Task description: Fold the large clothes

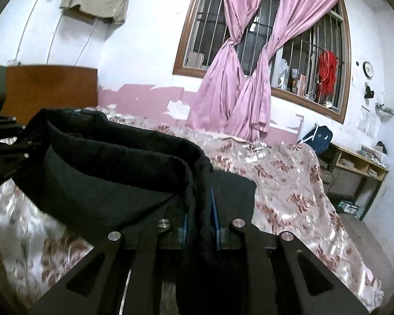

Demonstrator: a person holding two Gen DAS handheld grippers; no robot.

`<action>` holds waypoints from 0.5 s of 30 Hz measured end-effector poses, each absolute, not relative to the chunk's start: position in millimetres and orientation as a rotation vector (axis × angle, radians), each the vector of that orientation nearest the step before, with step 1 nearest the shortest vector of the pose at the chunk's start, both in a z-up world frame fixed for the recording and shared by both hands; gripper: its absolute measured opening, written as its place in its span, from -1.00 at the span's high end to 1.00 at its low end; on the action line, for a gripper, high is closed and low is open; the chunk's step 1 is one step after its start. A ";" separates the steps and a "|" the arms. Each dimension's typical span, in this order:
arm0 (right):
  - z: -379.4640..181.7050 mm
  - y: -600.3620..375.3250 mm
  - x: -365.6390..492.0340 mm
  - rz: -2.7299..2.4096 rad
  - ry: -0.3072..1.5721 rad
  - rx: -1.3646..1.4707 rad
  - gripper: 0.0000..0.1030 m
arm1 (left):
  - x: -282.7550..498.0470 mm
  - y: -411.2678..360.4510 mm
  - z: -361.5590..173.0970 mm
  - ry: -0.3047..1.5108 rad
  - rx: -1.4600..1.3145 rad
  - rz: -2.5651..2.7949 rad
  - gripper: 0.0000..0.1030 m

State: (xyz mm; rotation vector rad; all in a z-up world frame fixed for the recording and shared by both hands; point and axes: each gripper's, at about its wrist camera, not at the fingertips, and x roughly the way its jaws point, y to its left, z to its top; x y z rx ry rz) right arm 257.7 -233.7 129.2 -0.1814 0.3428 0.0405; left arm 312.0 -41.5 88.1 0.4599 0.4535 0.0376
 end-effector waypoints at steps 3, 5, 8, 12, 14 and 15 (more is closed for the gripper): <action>138.5 -240.7 296.5 0.058 0.326 -0.155 0.75 | 343.0 -43.1 93.2 0.447 0.480 0.047 0.83; 142.3 -242.7 323.6 0.062 0.324 -0.169 0.75 | 371.2 -44.7 92.5 0.457 0.503 0.063 0.83; 144.1 -248.2 370.4 0.076 0.352 -0.162 0.75 | 405.4 -51.2 84.8 0.486 0.554 0.085 0.83; 136.5 -256.5 425.1 0.089 0.409 -0.124 0.75 | 439.2 -56.4 81.3 0.484 0.584 0.096 0.83; 132.8 -259.2 451.1 0.087 0.420 -0.128 0.76 | 459.4 -60.0 84.1 0.462 0.590 0.105 0.83; 132.3 -260.6 460.8 0.083 0.423 -0.128 0.76 | 467.8 -62.4 85.4 0.458 0.590 0.110 0.83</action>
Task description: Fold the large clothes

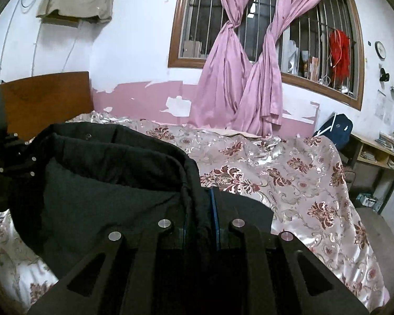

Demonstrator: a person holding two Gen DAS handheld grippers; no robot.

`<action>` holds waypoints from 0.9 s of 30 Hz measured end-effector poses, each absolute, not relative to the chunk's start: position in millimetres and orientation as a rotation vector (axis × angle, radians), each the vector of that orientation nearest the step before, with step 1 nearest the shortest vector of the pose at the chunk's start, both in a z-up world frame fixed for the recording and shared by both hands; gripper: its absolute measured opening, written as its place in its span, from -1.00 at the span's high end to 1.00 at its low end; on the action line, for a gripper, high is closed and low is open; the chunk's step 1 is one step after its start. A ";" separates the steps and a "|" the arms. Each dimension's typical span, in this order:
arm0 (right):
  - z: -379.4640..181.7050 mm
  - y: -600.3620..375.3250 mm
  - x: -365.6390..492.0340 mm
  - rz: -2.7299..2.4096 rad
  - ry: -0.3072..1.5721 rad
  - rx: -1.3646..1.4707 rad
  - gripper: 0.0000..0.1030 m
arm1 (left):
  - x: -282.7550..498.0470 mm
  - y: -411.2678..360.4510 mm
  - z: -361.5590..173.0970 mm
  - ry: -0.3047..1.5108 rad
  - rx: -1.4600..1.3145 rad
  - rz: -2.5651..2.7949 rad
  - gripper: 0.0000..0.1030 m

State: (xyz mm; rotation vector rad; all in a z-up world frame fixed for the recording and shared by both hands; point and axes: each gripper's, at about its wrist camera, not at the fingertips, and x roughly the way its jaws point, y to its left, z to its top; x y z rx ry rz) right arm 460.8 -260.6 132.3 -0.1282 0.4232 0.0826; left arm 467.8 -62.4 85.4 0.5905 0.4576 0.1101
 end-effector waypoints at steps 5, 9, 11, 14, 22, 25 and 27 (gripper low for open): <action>126.3 -257.7 514.6 0.047 0.422 -0.152 0.76 | 517.6 -68.1 81.1 0.450 0.565 0.138 0.83; 115.7 -247.9 553.6 0.035 0.430 -0.180 0.76 | 556.9 -62.2 69.4 0.503 0.522 0.127 0.83; 105.8 -241.4 573.3 0.024 0.428 -0.209 0.76 | 580.5 -59.2 61.5 0.540 0.500 0.114 0.83; 91.7 -231.9 598.5 -0.012 0.434 -0.242 0.76 | 604.6 -62.7 51.0 0.544 0.511 0.103 0.83; 61.1 -238.2 633.9 -0.055 0.495 -0.216 0.76 | 638.1 -62.9 22.7 0.595 0.429 0.035 0.83; 58.9 -238.7 632.4 -0.055 0.492 -0.228 0.76 | 642.9 -61.1 17.6 0.611 0.415 0.025 0.82; 57.6 -237.8 634.4 -0.053 0.496 -0.236 0.76 | 648.5 -55.3 18.0 0.641 0.378 -0.006 0.80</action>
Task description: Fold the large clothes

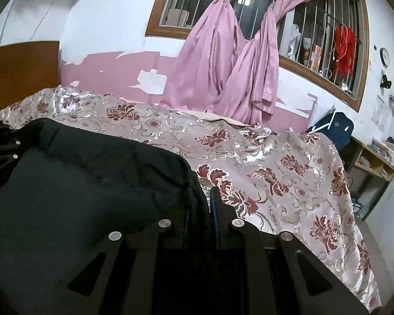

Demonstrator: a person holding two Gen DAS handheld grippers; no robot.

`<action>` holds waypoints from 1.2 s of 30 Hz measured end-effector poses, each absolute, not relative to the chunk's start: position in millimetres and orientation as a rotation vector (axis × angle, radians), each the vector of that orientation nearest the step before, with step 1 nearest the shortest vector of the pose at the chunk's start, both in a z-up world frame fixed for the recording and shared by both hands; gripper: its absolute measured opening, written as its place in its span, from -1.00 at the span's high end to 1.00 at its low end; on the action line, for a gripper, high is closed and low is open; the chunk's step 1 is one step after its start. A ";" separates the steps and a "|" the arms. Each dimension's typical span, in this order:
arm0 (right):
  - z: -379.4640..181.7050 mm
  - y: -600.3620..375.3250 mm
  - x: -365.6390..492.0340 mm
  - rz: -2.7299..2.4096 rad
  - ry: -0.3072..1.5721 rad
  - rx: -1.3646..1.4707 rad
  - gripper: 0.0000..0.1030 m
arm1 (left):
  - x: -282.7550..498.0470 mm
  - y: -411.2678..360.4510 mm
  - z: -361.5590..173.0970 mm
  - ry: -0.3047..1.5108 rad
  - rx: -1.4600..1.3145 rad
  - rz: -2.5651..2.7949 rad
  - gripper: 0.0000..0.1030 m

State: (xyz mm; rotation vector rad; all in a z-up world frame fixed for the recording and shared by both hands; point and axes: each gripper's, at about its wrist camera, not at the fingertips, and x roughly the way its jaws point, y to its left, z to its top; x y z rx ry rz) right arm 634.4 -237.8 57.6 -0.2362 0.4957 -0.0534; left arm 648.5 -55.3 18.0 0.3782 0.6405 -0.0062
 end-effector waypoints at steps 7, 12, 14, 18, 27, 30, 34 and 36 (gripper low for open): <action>71.1 -246.8 619.1 0.041 0.455 -0.181 0.01 | 642.6 -7.9 36.2 0.658 0.109 -0.128 0.20; 92.6 -251.2 599.4 0.073 0.419 -0.153 -0.37 | 607.4 10.2 70.3 0.477 0.028 -0.090 -0.83; 100.3 -253.4 593.1 0.076 0.422 -0.146 -0.41 | 598.5 11.5 80.9 0.484 0.016 -0.096 -0.83; 115.6 -259.1 574.6 0.088 0.406 -0.129 -0.66 | 576.4 6.1 93.6 0.452 0.054 -0.124 -0.86; 96.8 -279.5 547.5 0.089 0.559 0.043 -0.77 | 533.7 -15.4 58.8 0.549 0.062 -0.240 -0.87; 68.7 -284.2 541.3 0.118 0.617 0.077 -0.77 | 523.1 -12.1 38.5 0.571 0.022 -0.243 -0.87; 29.8 -287.5 523.6 0.114 0.628 0.052 -0.77 | 506.1 -4.0 17.4 0.552 -0.024 -0.220 -0.87; 15.4 -290.3 510.5 0.102 0.588 0.052 -0.77 | 500.8 -3.0 9.2 0.527 -0.030 -0.227 -0.87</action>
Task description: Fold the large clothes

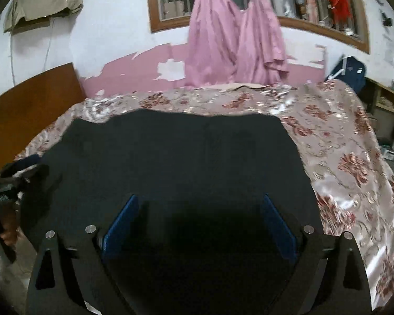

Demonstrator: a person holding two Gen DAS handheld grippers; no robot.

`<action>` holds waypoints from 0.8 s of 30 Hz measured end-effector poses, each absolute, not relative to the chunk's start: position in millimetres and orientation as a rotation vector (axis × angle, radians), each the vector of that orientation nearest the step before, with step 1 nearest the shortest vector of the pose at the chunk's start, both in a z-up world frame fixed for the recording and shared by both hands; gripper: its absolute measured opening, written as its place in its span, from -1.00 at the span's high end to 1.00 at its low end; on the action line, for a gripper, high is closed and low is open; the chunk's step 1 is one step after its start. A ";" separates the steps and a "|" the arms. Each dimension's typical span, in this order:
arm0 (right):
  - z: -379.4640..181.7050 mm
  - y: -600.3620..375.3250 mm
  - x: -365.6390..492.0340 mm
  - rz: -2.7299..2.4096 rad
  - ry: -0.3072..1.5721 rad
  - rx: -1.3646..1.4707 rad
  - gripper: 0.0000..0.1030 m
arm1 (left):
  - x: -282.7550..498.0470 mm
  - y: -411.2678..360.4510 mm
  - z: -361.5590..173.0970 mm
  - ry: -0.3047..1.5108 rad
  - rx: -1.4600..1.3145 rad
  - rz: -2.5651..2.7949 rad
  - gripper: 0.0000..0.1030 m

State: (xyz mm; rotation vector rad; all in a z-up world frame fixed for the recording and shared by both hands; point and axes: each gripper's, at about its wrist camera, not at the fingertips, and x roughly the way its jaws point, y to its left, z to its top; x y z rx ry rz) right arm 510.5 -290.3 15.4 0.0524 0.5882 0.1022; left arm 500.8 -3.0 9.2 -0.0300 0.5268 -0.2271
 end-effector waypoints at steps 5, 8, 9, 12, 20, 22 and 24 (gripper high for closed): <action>-2.9 -278.7 512.5 0.088 0.527 -0.044 -0.77 | 519.1 -21.6 -9.9 0.509 0.079 -0.205 -0.87; 2.5 -270.3 530.9 0.064 0.529 -0.092 -0.77 | 531.5 -25.6 -7.5 0.499 0.078 -0.209 -0.87; 5.2 -267.6 537.3 0.063 0.533 -0.107 -0.77 | 534.9 -26.6 -6.3 0.500 0.076 -0.212 -0.87; 14.6 -264.2 563.2 0.051 0.563 -0.126 -0.77 | 553.1 -27.4 -0.7 0.519 0.072 -0.218 -0.87; 26.3 -271.7 641.3 0.008 0.655 -0.077 -0.77 | 622.7 -13.7 8.1 0.600 -0.011 -0.153 -0.87; 21.6 -271.0 660.5 0.008 0.676 -0.098 -0.86 | 639.4 -8.8 4.4 0.622 -0.039 -0.144 -0.94; 17.0 -271.8 676.1 -0.003 0.701 -0.090 -0.96 | 654.0 -2.8 0.1 0.642 -0.065 -0.128 -0.98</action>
